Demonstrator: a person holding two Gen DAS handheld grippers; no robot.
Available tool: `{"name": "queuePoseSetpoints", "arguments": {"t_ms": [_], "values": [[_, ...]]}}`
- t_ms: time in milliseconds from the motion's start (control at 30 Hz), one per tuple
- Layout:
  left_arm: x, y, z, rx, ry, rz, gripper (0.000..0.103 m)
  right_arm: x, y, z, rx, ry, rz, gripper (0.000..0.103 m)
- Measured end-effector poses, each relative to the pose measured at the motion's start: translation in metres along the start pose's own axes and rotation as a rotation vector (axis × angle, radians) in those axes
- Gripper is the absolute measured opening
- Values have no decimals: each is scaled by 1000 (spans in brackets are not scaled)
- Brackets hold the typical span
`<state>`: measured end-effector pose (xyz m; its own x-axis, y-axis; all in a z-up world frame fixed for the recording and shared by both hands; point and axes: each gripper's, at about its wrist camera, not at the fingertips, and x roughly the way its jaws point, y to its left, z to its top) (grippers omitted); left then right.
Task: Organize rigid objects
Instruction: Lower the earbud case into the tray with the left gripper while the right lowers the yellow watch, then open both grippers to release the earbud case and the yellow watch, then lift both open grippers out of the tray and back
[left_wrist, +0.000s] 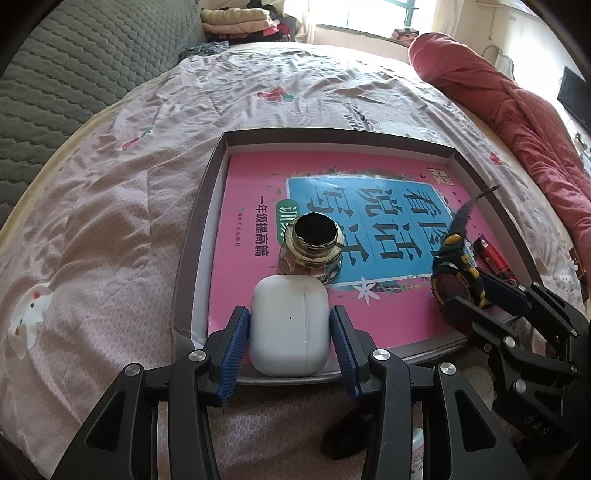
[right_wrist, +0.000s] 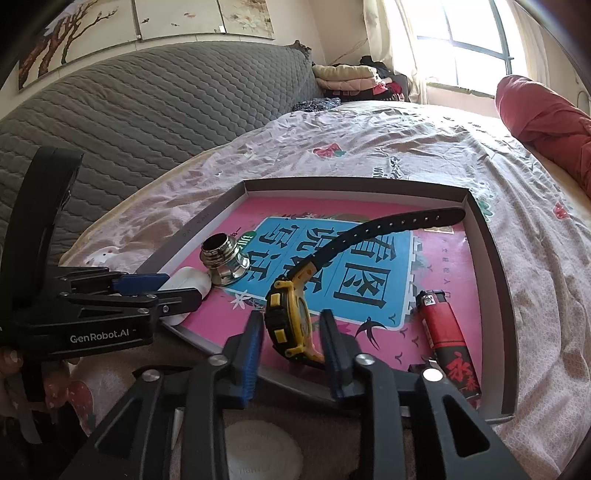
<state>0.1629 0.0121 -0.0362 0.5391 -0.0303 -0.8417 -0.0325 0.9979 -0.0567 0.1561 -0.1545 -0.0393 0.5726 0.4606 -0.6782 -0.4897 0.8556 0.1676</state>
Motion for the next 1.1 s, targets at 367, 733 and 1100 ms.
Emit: {"name": "queuePoseSetpoints", "arguments": {"t_ms": [367, 733, 1100], "values": [[-9, -1, -3, -2, -11, 3, 47, -6, 0, 1, -1, -31, -9, 47], [-22, -6, -7, -5, -32, -29, 48, -20, -9, 1, 46, -76, -10, 51], [-39, -10, -10, -16, -68, -28, 58, -54, -18, -1, 89, -189, -45, 55]]}}
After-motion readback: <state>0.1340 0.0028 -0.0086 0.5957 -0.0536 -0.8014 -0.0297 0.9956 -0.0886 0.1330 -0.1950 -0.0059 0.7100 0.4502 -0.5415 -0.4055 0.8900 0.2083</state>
